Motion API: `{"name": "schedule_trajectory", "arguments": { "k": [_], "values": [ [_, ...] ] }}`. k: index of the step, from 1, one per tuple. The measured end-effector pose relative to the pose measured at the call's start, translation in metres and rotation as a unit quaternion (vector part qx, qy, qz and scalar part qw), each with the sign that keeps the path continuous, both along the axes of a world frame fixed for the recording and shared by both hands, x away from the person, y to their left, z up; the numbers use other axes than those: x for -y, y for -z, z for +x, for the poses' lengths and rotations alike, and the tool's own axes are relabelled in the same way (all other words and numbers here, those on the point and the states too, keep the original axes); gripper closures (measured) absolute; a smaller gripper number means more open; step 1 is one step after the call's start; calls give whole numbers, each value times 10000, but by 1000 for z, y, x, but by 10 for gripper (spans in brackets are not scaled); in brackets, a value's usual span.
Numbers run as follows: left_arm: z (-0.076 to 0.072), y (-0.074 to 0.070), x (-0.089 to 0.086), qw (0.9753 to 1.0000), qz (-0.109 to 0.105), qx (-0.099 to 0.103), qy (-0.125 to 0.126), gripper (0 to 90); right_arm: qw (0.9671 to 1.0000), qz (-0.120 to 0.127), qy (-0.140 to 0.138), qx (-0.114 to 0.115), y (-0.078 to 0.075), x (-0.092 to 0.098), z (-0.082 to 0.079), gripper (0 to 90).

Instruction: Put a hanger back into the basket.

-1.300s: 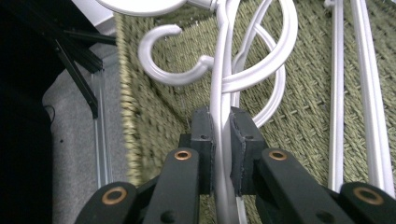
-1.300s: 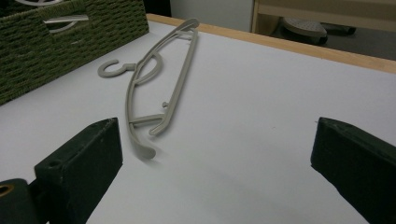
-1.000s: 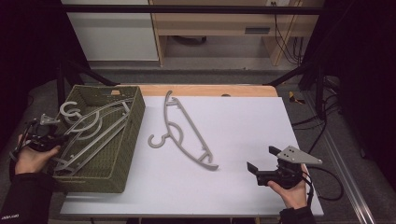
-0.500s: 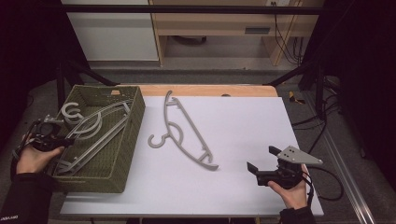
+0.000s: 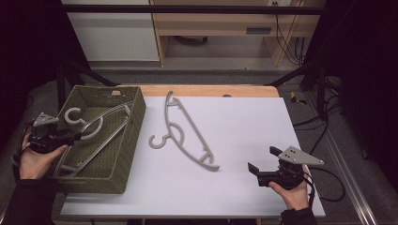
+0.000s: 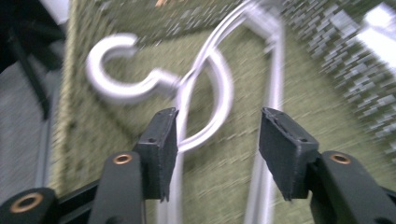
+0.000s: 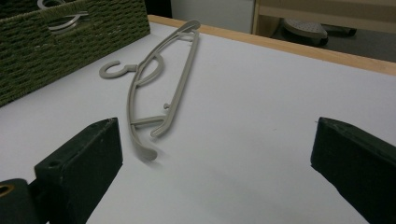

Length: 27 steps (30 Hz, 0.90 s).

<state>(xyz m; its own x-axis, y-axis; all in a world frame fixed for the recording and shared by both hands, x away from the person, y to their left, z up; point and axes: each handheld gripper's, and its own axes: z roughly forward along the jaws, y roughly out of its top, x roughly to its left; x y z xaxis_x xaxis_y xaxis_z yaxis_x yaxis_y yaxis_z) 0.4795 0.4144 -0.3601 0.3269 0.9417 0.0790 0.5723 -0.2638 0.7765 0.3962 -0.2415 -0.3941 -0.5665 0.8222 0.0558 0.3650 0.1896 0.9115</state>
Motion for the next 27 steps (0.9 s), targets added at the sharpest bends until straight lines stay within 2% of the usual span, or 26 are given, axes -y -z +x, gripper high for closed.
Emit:
{"name": "schedule_trajectory", "arguments": {
  "k": [2, 4, 8, 12, 15, 17, 22, 27],
  "values": [
    [-5, -5, 10, 9993, -184, 224, 230, 410, 10000, -1, 2, 11, 0, 0, 0, 24],
    [-8, -7, 18, 9987, -215, 337, 318, 386, 10000, 19, 3, 19, -1, 0, 0, 24],
    [-18, -14, 40, 9954, -383, 593, 653, 351, 10000, 21, 3, 23, -2, -1, 0, 24],
    [-27, -18, 61, 9916, -528, 797, 869, 314, 10000, 29, 9, 16, -2, -1, 0, 24],
    [-33, -19, 75, 9890, -639, 892, 995, 285, 10000, 33, 3, 42, -2, -1, 0, 24],
    [-36, -20, 84, 9881, -626, 935, 1048, 249, 10000, 38, -2, 46, -3, 0, 0, 25],
    [-44, -21, 110, 9851, -741, 979, 1204, 176, 10000, 43, -4, 39, -3, 0, -1, 25],
    [-48, -19, 134, 9827, -858, 961, 1333, 154, 10000, 42, -1, 46, -3, 0, -1, 25]
  ]
}}
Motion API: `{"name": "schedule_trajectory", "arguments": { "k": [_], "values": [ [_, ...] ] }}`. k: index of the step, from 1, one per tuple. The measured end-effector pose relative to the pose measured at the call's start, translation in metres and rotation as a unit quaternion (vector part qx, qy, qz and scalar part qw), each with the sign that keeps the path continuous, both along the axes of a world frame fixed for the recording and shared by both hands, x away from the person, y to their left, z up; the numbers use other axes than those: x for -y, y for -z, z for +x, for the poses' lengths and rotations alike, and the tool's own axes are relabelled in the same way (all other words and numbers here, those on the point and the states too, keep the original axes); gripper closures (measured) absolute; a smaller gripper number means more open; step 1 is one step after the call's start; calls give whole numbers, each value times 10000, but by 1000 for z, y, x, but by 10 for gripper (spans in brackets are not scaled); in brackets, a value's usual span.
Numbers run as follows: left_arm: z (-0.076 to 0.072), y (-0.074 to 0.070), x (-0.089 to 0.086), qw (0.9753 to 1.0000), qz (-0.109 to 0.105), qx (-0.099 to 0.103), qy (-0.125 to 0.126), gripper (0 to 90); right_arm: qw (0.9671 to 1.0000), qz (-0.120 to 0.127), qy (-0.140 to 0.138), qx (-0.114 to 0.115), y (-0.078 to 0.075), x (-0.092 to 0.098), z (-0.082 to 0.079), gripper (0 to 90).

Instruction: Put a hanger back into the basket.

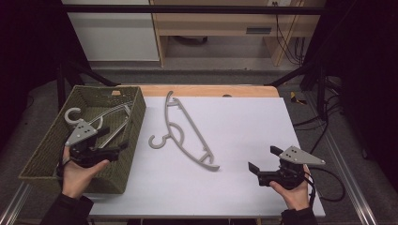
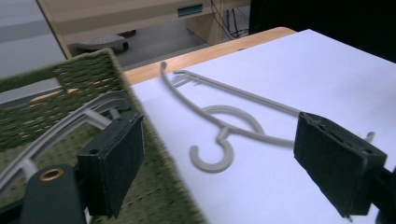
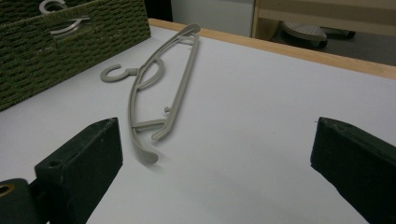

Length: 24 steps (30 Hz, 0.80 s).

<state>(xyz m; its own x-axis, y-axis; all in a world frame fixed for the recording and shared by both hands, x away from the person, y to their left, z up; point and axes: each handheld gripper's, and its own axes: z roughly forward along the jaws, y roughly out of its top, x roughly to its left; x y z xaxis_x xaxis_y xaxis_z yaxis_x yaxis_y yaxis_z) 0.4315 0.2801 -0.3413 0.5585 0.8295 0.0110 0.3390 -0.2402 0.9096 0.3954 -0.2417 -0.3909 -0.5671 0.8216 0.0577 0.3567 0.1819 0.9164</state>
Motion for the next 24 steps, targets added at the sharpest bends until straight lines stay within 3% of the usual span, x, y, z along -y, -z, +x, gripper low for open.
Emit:
{"name": "schedule_trajectory", "arguments": {
  "k": [16, 20, 24],
  "values": [
    [4, 24, 85, 9984, 94, -244, 510, 134, 10000, -1, -4, 12, 0, 1, -1, 26],
    [11, 34, 102, 9978, 136, -301, 578, 172, 10000, 0, -5, 17, 0, 1, -1, 27],
    [18, 44, 114, 9969, 101, -411, 664, 289, 10000, 22, 21, -18, 1, 1, -1, 27]
  ]
}}
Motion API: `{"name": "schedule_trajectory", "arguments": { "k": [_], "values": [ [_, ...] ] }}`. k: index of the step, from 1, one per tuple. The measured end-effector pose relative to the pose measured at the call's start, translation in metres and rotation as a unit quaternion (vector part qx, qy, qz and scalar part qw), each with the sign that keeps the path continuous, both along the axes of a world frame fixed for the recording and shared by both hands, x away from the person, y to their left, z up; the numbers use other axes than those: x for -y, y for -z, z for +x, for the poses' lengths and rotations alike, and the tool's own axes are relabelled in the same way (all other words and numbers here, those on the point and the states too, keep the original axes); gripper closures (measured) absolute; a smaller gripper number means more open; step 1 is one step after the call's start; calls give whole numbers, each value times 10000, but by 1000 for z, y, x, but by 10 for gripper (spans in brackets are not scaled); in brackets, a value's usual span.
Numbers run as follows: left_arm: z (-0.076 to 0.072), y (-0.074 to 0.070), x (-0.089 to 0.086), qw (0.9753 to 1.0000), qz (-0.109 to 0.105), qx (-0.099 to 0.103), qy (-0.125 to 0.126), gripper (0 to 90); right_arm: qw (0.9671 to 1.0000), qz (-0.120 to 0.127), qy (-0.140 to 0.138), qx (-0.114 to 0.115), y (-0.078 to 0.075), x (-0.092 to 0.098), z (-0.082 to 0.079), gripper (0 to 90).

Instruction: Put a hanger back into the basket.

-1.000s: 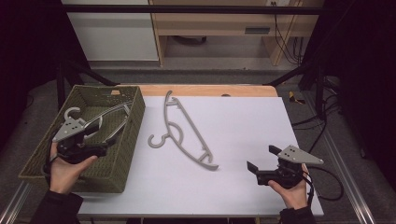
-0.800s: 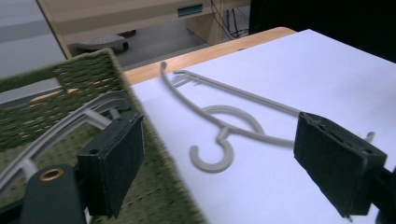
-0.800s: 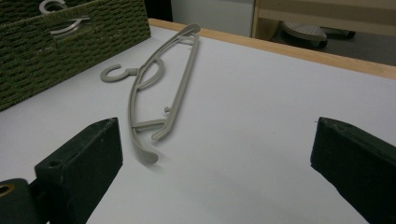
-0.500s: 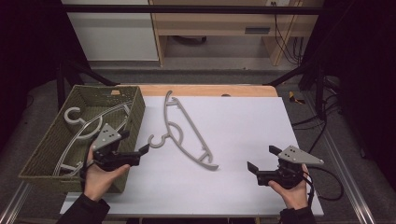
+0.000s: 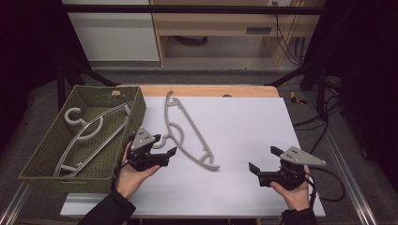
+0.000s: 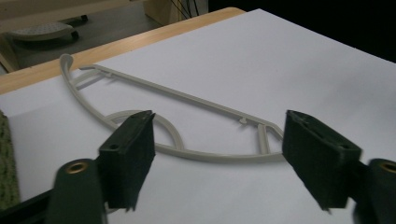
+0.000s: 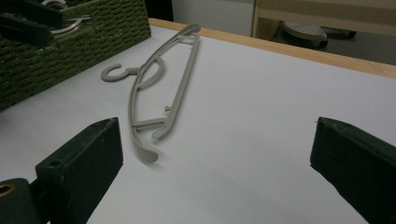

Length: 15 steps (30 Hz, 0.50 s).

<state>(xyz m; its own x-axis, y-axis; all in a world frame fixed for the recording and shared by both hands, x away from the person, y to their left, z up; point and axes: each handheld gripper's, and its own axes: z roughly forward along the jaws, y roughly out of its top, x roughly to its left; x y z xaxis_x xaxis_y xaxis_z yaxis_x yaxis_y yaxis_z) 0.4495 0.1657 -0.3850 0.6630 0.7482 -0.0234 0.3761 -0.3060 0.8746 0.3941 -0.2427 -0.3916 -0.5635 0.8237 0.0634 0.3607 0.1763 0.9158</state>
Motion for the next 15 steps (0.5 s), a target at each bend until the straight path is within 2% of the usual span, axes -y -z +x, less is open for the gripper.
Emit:
{"name": "schedule_trajectory", "arguments": {
  "k": [2, 8, 13, 15],
  "values": [
    [3, 4, 6, 9999, 13, -94, 77, 392, 10000, -10, -11, -1, 0, 0, 0, 27],
    [18, 20, 27, 9986, 256, -363, 271, 701, 10000, -18, -47, 17, 0, -1, -1, 29],
    [33, 36, 48, 9970, 398, -529, 407, 889, 10000, -17, -82, -2, 2, -1, 0, 30],
    [39, 43, 59, 9958, 519, -568, 493, 899, 10000, -1, -69, -6, 1, -1, 0, 30]
  ]
}}
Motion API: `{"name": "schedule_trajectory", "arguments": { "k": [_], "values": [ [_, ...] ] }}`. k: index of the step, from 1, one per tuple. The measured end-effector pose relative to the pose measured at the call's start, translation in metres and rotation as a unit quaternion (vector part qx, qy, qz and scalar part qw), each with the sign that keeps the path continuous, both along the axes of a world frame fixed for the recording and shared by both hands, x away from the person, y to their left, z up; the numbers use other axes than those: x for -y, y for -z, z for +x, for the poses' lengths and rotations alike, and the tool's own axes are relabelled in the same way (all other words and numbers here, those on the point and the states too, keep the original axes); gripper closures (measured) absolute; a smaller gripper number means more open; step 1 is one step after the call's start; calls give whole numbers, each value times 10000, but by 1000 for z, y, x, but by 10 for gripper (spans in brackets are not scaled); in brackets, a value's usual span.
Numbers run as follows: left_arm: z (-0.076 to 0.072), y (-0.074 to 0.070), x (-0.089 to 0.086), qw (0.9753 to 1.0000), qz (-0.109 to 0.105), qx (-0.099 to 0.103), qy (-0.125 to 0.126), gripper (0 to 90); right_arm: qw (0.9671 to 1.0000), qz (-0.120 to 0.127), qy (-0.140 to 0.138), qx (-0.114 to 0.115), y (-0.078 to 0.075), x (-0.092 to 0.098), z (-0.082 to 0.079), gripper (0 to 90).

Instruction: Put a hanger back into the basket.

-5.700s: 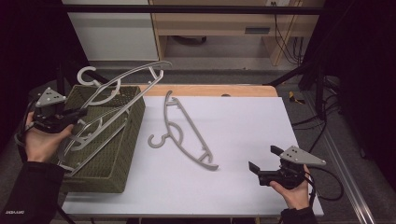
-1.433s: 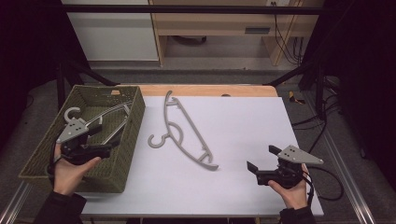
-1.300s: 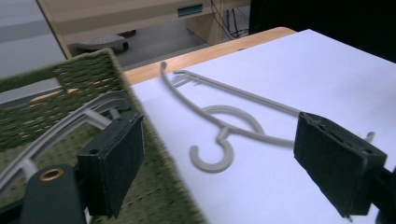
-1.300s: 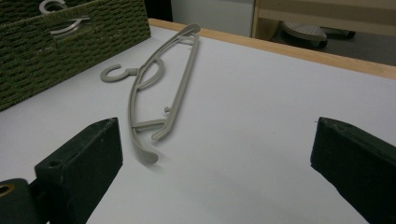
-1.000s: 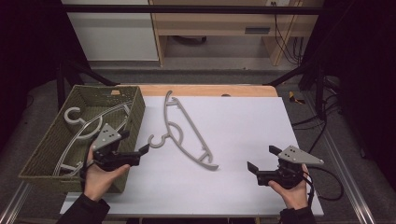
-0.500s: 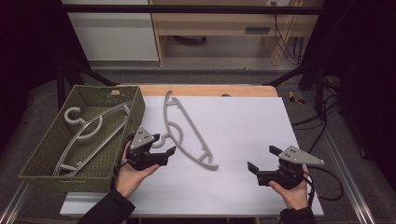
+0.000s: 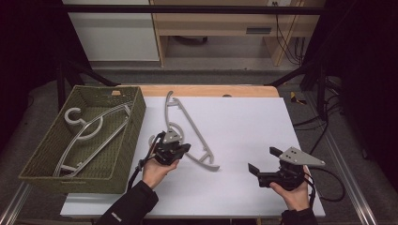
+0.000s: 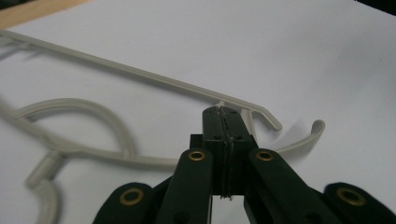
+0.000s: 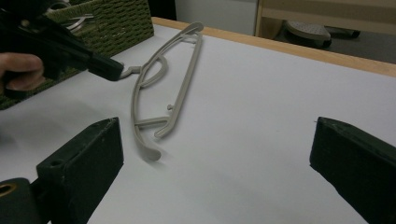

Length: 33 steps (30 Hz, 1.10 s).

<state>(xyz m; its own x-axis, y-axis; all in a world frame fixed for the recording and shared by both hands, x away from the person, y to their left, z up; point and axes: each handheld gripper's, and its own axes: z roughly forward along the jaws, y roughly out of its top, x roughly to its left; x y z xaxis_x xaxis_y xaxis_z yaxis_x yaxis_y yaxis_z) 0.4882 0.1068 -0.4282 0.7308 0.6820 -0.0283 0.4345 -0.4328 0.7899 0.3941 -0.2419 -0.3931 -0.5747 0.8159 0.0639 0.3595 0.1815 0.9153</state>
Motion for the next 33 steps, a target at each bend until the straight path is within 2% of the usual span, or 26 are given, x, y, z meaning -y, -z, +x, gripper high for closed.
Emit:
{"name": "schedule_trajectory", "arguments": {
  "k": [2, 5, 9, 12, 13, 14, 15, 18, 21, 24, 25, 26, 27, 33],
  "values": [
    [5, 8, 10, 9998, 170, -19, 33, 900, 10000, 7, 1, 1, 0, 1, 0, 30],
    [14, 20, 20, 9994, 285, -195, 51, 900, 10000, 14, -3, -4, 0, 0, 0, 30],
    [21, 34, 31, 9985, 330, -429, 113, 900, 10000, -7, -24, 25, -1, 1, -1, 30],
    [21, 38, 36, 9974, 387, -520, 328, 900, 10000, 20, 1, 29, -1, 2, 0, 30],
    [20, 39, 38, 9970, 407, -531, 396, 900, 10000, 24, 8, 22, -1, 3, 0, 30],
    [18, 40, 39, 9965, 535, -486, 413, 900, 10000, 26, 13, 17, -1, 3, -1, 30],
    [17, 40, 40, 9969, 554, -429, 363, 900, 10000, 23, 6, 28, -1, 3, 0, 30],
    [17, 40, 37, 9946, 646, -650, 498, 900, 10000, 30, -16, 28, -1, 2, -1, 30],
    [13, 39, 38, 9924, 726, -725, 676, 900, 10000, 12, -9, 26, -1, 1, -1, 30],
    [5, 38, 41, 9899, 850, -722, 878, 900, 10000, 20, -8, 30, -1, 2, -1, 30],
    [1, 37, 42, 9880, 926, -739, 992, 900, 10000, 16, -3, 37, -2, 2, -1, 30],
    [-2, 36, 42, 9872, 965, -718, 1047, 900, 10000, 28, 1, 37, -2, 3, -2, 30],
    [-6, 36, 41, 9849, 1069, -706, 1162, 900, 10000, 29, 11, 48, -2, 3, -2, 30],
    [-27, 35, 31, 9809, 1124, -744, 1405, 900, 10000, 21, 1, 37, -2, 3, -1, 30]
  ]
}}
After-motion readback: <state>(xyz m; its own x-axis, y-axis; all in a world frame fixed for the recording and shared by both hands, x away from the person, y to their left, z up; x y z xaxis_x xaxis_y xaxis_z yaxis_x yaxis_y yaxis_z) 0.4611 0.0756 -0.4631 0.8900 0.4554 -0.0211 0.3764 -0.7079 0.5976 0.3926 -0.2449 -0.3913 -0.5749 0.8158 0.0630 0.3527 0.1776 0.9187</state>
